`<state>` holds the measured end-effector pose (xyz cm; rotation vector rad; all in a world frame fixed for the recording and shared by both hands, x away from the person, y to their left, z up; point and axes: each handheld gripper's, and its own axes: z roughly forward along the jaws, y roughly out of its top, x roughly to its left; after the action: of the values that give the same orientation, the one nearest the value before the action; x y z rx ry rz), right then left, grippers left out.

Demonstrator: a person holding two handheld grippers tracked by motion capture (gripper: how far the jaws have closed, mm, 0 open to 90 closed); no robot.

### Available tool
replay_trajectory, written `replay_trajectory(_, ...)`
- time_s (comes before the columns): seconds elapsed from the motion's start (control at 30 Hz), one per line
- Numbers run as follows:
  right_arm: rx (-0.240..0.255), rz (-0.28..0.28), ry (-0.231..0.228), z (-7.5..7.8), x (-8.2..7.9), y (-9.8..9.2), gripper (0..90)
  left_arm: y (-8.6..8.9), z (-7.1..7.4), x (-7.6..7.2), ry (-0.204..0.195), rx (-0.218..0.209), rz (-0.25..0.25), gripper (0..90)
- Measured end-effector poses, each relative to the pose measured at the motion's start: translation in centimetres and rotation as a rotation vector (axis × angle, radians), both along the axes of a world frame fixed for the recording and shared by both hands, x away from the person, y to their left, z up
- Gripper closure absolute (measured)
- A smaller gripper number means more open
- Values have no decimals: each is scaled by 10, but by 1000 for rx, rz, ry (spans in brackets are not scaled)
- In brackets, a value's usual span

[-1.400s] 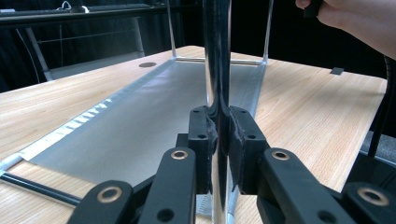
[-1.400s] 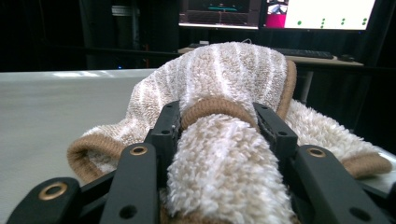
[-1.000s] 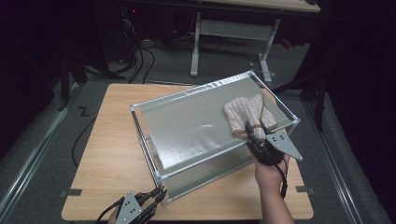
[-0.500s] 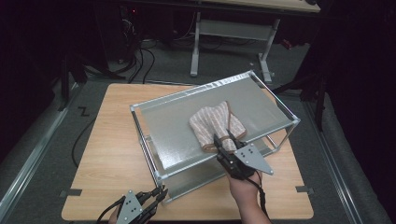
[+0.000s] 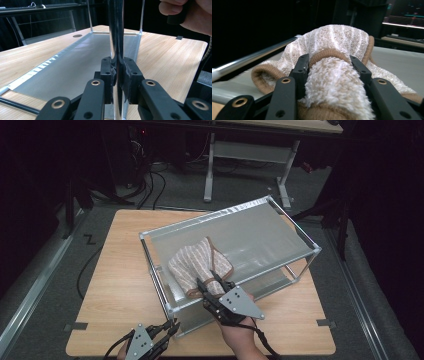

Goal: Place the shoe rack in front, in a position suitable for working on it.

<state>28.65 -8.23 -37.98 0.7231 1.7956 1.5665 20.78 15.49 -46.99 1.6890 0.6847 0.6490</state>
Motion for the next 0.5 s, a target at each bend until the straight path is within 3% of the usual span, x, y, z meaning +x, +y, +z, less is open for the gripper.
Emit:
replay_trajectory(0.23, -23, 68, -4, 2, -14, 21, 576, 0, 0, 0, 3, -2, 0, 794)
replay_trajectory(0.5, -19, 75, -4, 2, -16, 24, 574, -1, 0, 0, -2, 1, 1, 793)
